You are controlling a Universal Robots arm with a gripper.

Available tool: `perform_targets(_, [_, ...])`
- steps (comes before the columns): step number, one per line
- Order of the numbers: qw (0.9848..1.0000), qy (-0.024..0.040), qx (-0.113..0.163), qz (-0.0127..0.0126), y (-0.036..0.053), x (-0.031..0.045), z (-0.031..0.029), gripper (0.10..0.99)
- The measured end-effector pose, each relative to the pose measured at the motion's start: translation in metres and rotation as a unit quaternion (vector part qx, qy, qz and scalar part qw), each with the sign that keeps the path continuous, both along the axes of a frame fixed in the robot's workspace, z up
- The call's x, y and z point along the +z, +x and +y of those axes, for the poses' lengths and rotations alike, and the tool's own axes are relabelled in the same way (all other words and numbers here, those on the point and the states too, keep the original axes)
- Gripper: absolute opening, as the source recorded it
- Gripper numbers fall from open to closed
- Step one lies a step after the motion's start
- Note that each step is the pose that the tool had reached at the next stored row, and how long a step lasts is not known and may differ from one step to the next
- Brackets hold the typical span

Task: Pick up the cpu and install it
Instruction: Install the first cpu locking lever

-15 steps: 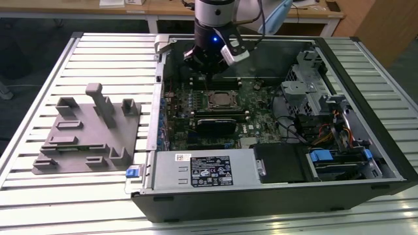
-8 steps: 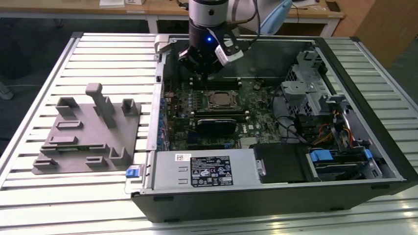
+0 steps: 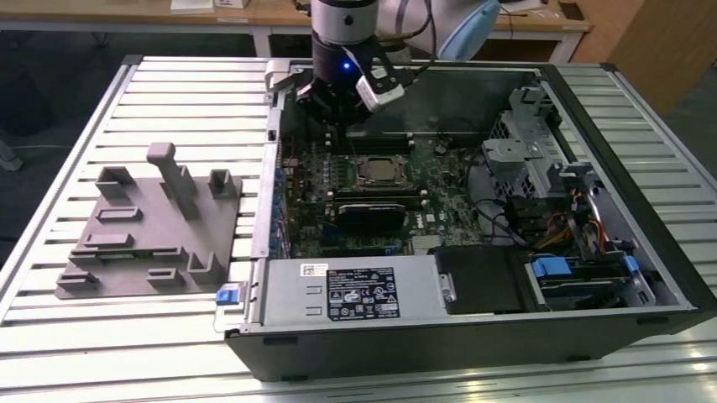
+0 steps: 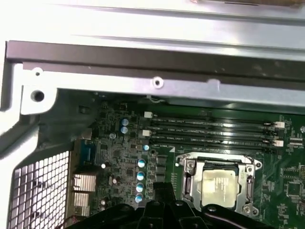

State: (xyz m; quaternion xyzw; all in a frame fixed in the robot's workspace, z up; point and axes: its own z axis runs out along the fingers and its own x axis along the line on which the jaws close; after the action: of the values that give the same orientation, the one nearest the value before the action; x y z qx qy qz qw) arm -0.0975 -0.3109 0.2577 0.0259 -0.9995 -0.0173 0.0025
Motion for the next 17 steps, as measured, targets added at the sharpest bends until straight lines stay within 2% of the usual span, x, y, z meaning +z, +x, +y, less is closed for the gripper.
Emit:
perform_targets(6, [1.0000, 0.0001, 0.000, 0.0000, -0.0002, -0.0015, 0.0110, 0.106])
perform_targets(12, [1.0000, 0.0001, -0.001, 0.0000, 0.0041, -0.0019, 0.0118, 0.106])
perform_targets(14, [1.0000, 0.0001, -0.001, 0.0000, 0.0129, -0.0025, 0.0130, 0.106])
perform_targets(17, [1.0000, 0.0001, -0.002, 0.0000, 0.0151, -0.0025, 0.0131, 0.106])
